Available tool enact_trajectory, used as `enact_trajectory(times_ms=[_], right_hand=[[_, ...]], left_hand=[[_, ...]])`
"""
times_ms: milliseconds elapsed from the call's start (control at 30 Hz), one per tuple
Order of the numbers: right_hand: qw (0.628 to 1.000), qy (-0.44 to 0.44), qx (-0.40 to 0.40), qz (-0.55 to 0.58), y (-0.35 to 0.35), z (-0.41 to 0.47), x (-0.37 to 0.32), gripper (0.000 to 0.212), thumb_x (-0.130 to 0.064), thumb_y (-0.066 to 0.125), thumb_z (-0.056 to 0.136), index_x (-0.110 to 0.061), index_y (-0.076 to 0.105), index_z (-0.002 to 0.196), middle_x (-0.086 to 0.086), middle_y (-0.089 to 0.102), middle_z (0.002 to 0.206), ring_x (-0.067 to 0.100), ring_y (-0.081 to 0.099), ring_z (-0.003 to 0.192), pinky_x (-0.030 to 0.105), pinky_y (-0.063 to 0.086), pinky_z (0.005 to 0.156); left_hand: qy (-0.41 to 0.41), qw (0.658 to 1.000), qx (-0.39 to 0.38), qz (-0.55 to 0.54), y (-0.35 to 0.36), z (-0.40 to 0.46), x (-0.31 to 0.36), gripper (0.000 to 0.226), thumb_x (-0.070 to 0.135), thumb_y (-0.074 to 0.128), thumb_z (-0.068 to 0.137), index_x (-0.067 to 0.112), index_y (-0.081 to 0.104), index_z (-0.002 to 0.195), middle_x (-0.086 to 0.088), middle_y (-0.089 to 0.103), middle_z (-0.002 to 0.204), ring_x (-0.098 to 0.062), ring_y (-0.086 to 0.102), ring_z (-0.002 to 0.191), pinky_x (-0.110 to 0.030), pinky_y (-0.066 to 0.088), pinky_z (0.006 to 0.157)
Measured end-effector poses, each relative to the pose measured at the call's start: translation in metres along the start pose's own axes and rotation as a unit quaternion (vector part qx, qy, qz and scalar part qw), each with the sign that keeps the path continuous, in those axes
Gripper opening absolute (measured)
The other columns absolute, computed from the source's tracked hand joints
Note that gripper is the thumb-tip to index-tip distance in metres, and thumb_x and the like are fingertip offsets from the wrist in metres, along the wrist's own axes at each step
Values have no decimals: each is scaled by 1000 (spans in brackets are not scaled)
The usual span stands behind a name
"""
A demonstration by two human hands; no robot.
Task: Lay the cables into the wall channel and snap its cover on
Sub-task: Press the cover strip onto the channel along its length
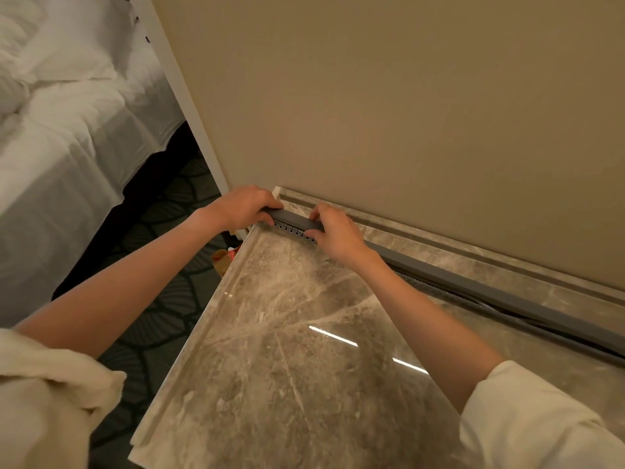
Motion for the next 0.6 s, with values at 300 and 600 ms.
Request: enact_trajectory(times_ms=[300, 600], right_hand=[[998, -39, 6, -39, 6, 0, -1, 21, -26, 59, 90, -10, 65, 102, 9, 63, 102, 28, 61, 89, 34, 45, 65], [986, -90, 12, -140, 27, -8, -3, 48, -38, 61, 87, -8, 46, 121, 12, 54, 115, 30, 55, 101, 39, 45, 78]], left_hand=[[6, 999, 30, 19, 8, -8, 4, 22, 15, 52, 92, 10, 61, 112, -10, 66, 100, -27, 56, 97, -40, 45, 86], [12, 981, 191, 37, 14, -31, 17, 35, 5, 50, 93, 3, 53, 128, -17, 62, 123, -34, 56, 115, -44, 45, 99]])
Point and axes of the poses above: each hand's wrist, its own z-axis towards the middle knuckle, its own y-axis out of the palm, x = y × z, the point moved 8 cm from there along z, towards the middle knuckle
